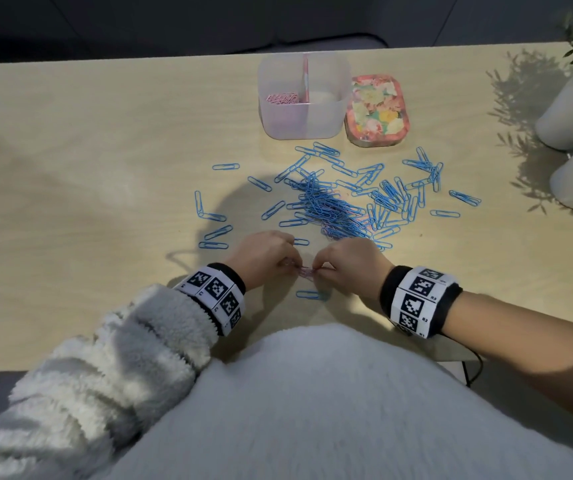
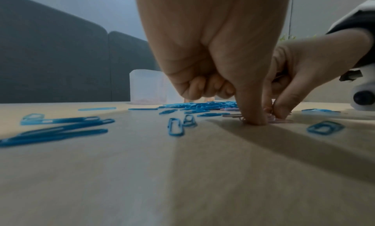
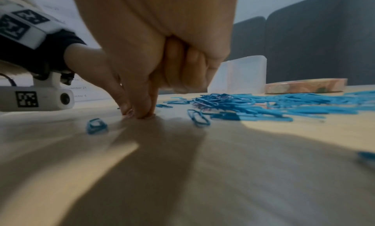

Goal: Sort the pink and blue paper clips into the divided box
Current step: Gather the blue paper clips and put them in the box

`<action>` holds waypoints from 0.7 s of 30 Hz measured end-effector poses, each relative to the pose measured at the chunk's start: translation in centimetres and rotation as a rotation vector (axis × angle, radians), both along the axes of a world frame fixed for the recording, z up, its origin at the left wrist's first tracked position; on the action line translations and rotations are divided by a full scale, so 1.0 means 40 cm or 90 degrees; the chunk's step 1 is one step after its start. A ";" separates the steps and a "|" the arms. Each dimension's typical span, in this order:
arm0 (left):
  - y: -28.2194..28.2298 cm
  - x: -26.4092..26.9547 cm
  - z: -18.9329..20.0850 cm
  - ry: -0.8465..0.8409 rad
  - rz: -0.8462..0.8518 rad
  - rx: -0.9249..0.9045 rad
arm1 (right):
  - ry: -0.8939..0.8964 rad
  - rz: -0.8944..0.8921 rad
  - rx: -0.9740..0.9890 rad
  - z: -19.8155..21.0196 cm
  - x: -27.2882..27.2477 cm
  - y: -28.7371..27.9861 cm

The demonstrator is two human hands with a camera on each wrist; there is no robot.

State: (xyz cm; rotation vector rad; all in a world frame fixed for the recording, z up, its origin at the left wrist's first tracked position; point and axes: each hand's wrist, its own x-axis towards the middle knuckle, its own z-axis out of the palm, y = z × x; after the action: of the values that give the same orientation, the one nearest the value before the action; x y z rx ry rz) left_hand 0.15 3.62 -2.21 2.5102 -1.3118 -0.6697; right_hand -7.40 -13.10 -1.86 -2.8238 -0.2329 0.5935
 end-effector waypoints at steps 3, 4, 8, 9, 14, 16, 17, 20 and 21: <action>-0.008 -0.001 -0.001 -0.014 -0.024 0.017 | -0.009 -0.004 -0.038 -0.001 0.003 0.016; -0.011 -0.002 -0.002 -0.014 -0.029 0.020 | -0.012 -0.002 -0.048 -0.002 0.004 0.019; -0.018 0.007 -0.007 0.008 -0.019 0.038 | 0.010 -0.017 -0.034 -0.009 0.006 0.003; -0.018 0.009 -0.008 0.022 -0.007 0.040 | 0.020 -0.025 -0.021 -0.011 0.007 -0.006; -0.022 0.012 -0.014 0.058 0.009 0.056 | 0.085 -0.081 0.072 -0.009 0.026 -0.048; -0.018 0.012 -0.017 0.066 0.009 0.049 | 0.049 -0.148 0.170 0.016 0.068 -0.065; -0.015 0.012 -0.020 0.065 0.011 0.044 | 0.029 -0.186 0.232 0.039 0.099 -0.072; -0.011 0.010 -0.027 0.044 0.006 0.044 | -0.026 -0.268 0.380 0.134 0.221 -0.089; -0.011 0.009 -0.028 0.029 -0.004 0.055 | -0.050 -0.283 0.395 0.168 0.269 -0.092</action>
State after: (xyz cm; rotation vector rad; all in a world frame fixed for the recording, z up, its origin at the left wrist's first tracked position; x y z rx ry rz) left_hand 0.52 3.17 -3.34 2.5434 -1.3014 -0.7952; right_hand 3.35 -16.79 4.85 -2.1913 0.1715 0.2498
